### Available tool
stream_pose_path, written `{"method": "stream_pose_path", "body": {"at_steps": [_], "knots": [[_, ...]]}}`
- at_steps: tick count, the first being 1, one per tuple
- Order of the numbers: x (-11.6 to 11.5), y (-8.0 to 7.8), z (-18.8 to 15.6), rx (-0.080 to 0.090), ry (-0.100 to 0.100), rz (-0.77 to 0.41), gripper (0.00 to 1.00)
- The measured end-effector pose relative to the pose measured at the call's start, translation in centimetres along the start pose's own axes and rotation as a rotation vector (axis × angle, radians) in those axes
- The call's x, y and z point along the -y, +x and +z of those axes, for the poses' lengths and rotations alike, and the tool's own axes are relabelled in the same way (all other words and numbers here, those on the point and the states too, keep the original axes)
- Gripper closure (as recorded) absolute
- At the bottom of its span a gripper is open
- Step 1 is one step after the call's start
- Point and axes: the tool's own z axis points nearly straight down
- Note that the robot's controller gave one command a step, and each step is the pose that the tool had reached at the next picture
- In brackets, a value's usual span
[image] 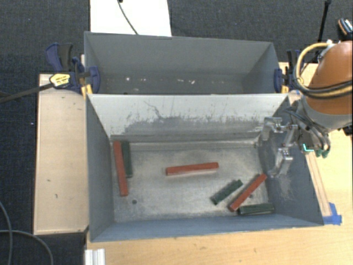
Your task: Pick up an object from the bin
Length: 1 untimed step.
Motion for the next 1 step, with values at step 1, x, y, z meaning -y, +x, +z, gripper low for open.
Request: {"method": "stream_pose_path", "body": {"at_steps": [1], "knots": [[-6.36, 0.32, 11.09, -0.001, -0.003, 0.025, 0.00]]}}
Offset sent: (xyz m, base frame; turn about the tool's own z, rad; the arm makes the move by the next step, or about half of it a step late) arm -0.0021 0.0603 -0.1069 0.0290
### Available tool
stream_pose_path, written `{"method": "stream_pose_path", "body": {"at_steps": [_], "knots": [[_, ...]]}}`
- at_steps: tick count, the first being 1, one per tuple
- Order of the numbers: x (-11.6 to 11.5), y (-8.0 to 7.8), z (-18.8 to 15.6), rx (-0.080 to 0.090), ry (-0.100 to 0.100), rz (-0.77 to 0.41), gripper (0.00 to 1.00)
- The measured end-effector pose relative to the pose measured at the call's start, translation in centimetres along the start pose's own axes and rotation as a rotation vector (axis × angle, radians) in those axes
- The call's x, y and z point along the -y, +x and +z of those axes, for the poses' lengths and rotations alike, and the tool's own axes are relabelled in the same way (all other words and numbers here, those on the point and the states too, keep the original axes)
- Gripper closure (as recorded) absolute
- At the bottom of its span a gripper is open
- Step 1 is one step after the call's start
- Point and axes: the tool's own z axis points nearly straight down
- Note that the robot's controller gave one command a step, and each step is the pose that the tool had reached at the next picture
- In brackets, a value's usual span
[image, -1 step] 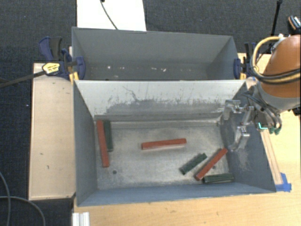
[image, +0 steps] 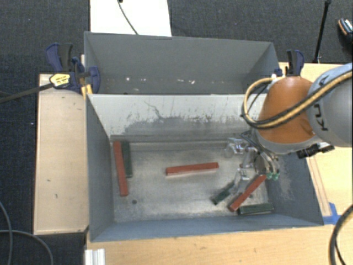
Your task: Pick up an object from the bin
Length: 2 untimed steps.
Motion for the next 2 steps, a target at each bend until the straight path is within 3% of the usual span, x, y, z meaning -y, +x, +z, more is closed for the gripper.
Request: {"method": "stream_pose_path", "body": {"at_steps": [1, 2], "knots": [[-3.7, -4.1, 4.7, 0.010, 0.002, -0.117, 0.00], [-5.1, 0.3, 4.6, 0.004, 0.003, -0.375, 0.00]]}}
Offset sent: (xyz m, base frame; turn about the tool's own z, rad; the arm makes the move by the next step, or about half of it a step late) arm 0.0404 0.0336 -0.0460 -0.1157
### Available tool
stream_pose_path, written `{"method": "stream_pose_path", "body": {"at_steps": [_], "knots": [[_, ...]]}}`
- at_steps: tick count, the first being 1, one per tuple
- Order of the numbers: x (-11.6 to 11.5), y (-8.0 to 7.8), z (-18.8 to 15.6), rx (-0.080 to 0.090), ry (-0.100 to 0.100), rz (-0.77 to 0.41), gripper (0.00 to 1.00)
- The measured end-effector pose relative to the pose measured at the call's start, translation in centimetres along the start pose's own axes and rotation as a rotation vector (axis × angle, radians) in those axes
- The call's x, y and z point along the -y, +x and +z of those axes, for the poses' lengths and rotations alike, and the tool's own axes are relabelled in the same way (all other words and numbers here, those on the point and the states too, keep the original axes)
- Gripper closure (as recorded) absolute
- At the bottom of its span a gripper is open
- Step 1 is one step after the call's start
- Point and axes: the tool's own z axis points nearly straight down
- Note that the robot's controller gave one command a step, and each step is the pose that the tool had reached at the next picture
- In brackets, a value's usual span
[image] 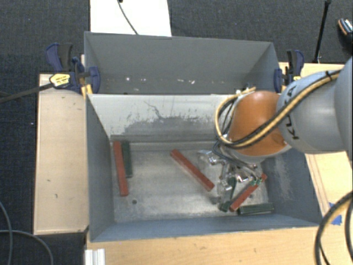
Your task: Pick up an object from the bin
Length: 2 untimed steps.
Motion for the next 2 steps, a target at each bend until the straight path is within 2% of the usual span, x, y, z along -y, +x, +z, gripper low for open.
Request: {"method": "stream_pose_path", "body": {"at_steps": [1, 2], "knots": [[-0.24, -2.37, -0.06, 0.006, 0.001, 0.172, 0.00], [-0.21, -2.33, -0.07, 0.006, 0.002, 0.169, 1.00]]}}
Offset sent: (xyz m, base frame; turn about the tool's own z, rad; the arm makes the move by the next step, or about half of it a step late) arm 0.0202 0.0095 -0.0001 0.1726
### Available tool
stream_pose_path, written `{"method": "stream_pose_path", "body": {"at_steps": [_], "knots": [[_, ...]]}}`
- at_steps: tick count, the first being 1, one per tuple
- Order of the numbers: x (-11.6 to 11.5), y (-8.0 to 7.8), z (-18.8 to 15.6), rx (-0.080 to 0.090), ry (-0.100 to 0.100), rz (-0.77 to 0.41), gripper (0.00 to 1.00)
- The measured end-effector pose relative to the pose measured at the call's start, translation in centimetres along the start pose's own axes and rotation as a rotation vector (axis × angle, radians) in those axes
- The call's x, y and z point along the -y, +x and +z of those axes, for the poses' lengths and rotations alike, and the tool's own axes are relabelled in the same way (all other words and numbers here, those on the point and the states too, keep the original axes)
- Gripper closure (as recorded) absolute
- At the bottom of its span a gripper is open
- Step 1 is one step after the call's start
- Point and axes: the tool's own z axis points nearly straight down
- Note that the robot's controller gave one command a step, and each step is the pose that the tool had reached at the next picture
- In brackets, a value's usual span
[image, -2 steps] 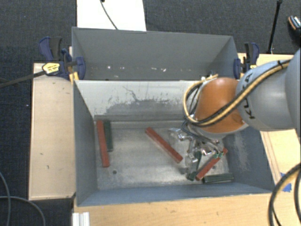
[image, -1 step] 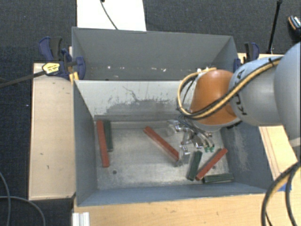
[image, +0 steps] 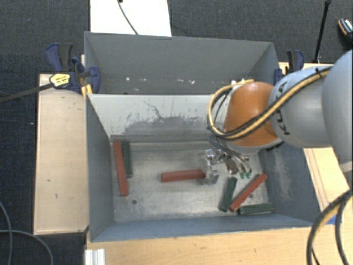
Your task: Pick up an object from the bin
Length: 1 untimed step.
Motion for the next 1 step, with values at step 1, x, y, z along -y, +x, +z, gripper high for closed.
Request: {"method": "stream_pose_path", "body": {"at_steps": [1], "knots": [[-1.55, 1.62, -13.77, 0.004, 0.001, -0.380, 1.00]]}}
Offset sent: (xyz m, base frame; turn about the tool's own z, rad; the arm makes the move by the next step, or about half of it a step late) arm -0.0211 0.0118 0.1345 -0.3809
